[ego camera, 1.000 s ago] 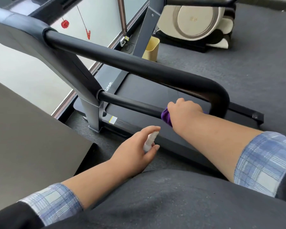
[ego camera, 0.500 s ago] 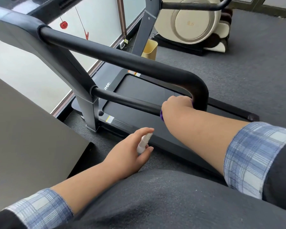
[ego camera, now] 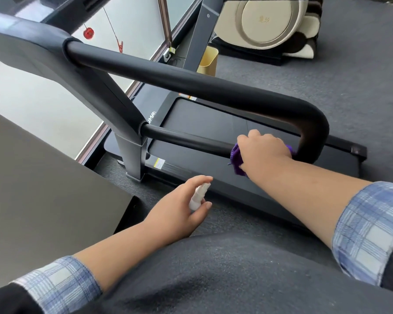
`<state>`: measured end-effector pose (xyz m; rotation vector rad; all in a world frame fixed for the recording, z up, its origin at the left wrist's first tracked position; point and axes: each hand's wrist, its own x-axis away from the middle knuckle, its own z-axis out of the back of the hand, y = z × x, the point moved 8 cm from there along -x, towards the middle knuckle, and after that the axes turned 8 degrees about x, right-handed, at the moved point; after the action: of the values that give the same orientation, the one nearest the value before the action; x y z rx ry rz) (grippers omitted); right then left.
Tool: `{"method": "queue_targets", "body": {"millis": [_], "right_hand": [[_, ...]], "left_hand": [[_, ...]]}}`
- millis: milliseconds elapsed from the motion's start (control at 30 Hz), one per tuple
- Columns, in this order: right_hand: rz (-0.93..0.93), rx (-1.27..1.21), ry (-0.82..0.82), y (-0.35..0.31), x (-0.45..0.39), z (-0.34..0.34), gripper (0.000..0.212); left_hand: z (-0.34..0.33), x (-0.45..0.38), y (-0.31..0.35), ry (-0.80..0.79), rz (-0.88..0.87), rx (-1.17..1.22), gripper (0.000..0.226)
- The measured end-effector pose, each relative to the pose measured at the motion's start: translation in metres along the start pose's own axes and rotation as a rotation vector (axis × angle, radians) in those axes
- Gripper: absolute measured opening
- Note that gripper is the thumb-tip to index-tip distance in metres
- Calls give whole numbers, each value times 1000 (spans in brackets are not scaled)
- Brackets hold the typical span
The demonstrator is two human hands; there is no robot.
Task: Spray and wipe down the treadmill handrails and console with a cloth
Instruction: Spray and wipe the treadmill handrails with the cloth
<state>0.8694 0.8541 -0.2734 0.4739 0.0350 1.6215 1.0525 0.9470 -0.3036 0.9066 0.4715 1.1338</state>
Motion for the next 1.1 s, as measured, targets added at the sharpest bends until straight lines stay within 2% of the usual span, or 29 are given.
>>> {"method": "queue_targets", "body": {"millis": [133,267,667,833,1000,1100], "right_hand": [[-1,-39,41,-15,-10,3,39],[49,-91,95,-63,-34,18,44],[4,-38,38,-168,-94,51,32],[-19,-117,-28,-218,-131,61,39],[27,-148,87,-220,-125,68,34],[67,-134,137,-202,-102,65,49]], "left_hand": [[28,-2,-16,-17,2,-8,52],[49,1,-37,-41,6,-13,53],[141,27,-117,-1,65,-89,62],[162,20,-124,-31,8,-158,61],[166,14,-133,-79,-38,-174,59],[152,-6,-123,-157,-87,-174,60]]}}
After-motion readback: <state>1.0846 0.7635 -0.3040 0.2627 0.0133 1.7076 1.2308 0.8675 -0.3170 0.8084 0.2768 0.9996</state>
